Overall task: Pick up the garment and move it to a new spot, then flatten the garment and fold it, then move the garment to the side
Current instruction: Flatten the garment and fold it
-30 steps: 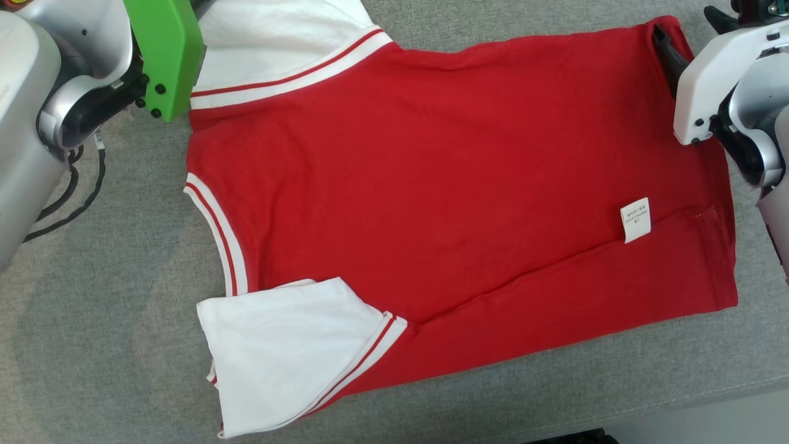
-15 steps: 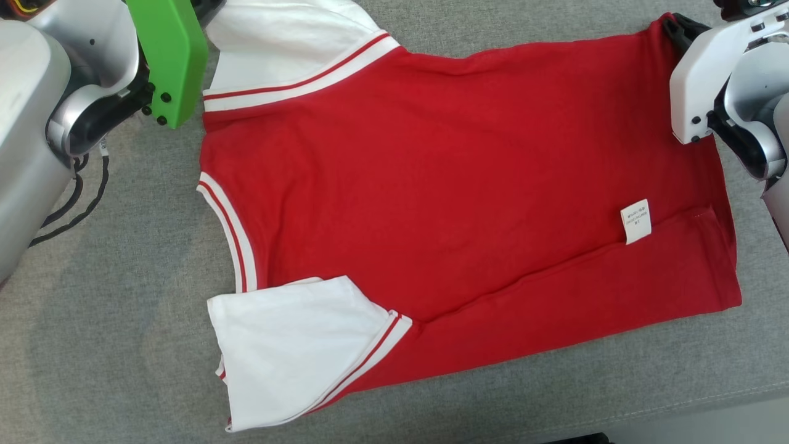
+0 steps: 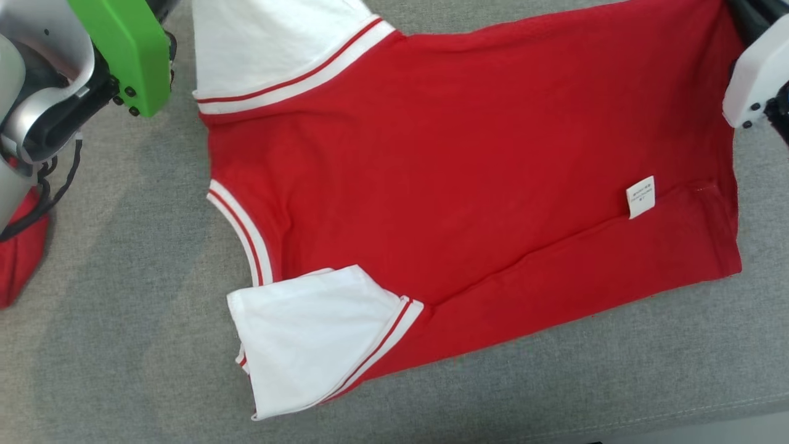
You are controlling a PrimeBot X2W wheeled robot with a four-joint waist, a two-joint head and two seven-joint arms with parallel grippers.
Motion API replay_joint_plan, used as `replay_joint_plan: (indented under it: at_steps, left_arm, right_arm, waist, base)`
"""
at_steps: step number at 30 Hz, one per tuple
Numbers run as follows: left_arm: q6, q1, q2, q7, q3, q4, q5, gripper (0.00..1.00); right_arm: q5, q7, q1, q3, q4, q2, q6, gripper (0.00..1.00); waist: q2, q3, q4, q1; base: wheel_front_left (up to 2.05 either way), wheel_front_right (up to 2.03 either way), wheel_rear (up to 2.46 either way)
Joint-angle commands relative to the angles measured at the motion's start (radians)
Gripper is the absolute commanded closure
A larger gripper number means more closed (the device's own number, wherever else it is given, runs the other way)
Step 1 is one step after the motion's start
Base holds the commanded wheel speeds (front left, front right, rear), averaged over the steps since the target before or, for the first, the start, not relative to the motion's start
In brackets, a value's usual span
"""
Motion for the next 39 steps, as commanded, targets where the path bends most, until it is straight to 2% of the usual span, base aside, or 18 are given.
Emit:
replay_joint_plan:
  at_steps: [1, 6, 10, 16, 19, 24, 29, 33, 39]
  left_arm:
    - [0.002, 0.008, 0.009, -0.023, 0.004, 0.000, 0.008, 1.00]
    - [0.002, -0.024, -0.017, -0.115, 0.001, 0.016, 0.022, 1.00]
    - [0.002, -0.005, -0.022, -0.137, -0.027, 0.005, -0.005, 1.00]
    - [0.002, 0.075, 0.035, -0.168, -0.054, -0.070, -0.064, 1.00]
    - [0.009, 0.136, 0.083, -0.177, -0.056, -0.136, -0.092, 1.00]
    - [0.052, 0.253, 0.157, -0.201, -0.061, -0.275, -0.138, 1.00]
    - [0.114, 0.368, 0.211, -0.234, -0.079, -0.419, -0.174, 1.00]
    - [0.154, 0.445, 0.233, -0.261, -0.095, -0.496, -0.187, 1.00]
    - [0.189, 0.542, 0.232, -0.305, -0.132, -0.548, -0.194, 1.00]
  right_arm:
    - [0.011, -0.018, 0.015, -0.012, -0.001, -0.009, -0.002, 1.00]
    - [0.006, -0.087, 0.026, -0.044, 0.010, -0.019, -0.002, 1.00]
    - [0.020, -0.101, 0.049, -0.037, 0.018, -0.026, -0.002, 1.00]
    - [0.015, -0.165, 0.127, -0.019, -0.016, -0.065, -0.002, 1.00]
    - [0.012, -0.211, 0.175, -0.021, -0.028, -0.082, -0.002, 1.00]
    - [0.022, -0.272, 0.251, -0.027, -0.032, -0.095, -0.002, 1.00]
    - [0.031, -0.325, 0.320, -0.048, -0.034, -0.106, -0.002, 1.00]
    - [0.032, -0.359, 0.377, -0.064, -0.046, -0.114, -0.002, 1.00]
    - [0.036, -0.392, 0.447, -0.091, -0.054, -0.112, -0.002, 1.00]
  waist:
    - [0.0000, -0.010, 0.011, 0.0000]
    - [0.0000, -0.014, 0.027, 0.0000]
    - [0.0000, -0.024, 0.039, 0.0000]
    - [0.0000, -0.054, 0.052, 0.0000]
    - [0.0000, -0.070, 0.058, 0.0000]
    - [0.0000, -0.085, 0.067, 0.0000]
    - [0.0000, -0.093, 0.078, 0.0000]
    - [0.0000, -0.100, 0.089, 0.0000]
    - [0.0000, -0.108, 0.099, 0.0000]
  base:
    - [0.00, 0.00, 0.00]
    - [0.00, 0.00, 0.00]
    - [0.00, 0.00, 0.00]
    - [0.00, 0.00, 0.00]
    - [0.00, 0.00, 0.00]
    - [0.00, 0.00, 0.00]
    - [0.00, 0.00, 0.00]
    - [0.00, 0.00, 0.00]
    - [0.00, 0.00, 0.00]
